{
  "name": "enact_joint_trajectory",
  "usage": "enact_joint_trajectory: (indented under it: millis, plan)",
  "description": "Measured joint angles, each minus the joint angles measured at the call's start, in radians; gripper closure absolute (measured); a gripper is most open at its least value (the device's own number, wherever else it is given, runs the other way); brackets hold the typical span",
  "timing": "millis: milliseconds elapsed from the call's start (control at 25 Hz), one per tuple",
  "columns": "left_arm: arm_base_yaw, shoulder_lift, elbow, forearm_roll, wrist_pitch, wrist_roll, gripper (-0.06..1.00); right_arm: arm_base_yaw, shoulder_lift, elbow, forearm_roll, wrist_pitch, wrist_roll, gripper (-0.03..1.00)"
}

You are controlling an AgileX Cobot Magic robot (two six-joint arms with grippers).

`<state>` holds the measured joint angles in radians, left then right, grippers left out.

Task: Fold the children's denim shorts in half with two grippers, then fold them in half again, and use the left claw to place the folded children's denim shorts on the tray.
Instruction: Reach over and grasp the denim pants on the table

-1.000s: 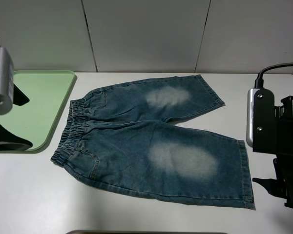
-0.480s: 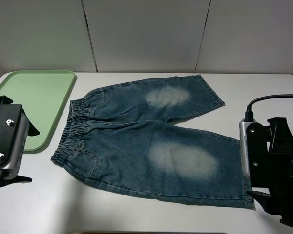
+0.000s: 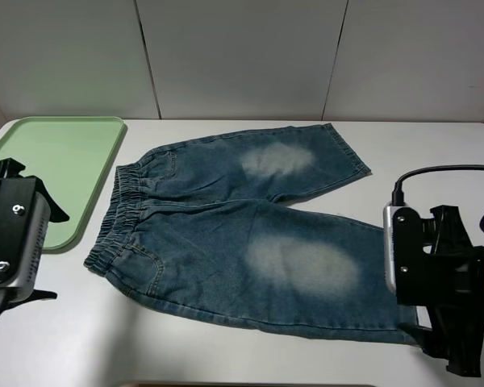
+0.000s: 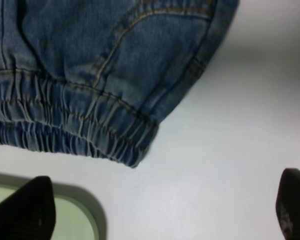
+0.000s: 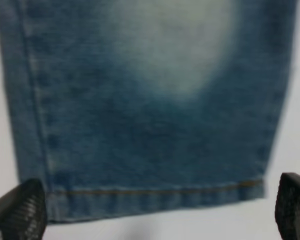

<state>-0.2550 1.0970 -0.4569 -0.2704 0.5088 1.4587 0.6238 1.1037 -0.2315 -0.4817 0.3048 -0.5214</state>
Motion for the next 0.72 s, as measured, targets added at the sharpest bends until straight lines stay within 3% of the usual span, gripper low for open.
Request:
enact_joint_trajectory:
  millis: [400, 560, 720]
  plan:
    - [0.0, 0.045, 0.0, -0.047, -0.109, 0.0, 0.07, 0.0, 0.222, -0.002, -0.011, -0.144, 0.005, 0.27]
    - [-0.005, 0.122, 0.0, -0.047, -0.208, 0.004, 0.07, 0.0, 0.274, -0.002, -0.011, -0.177, 0.014, 0.27]
    - [-0.065, 0.185, 0.0, -0.07, -0.32, 0.004, 0.07, 0.0, 0.318, -0.003, 0.0, -0.202, 0.027, 0.27]
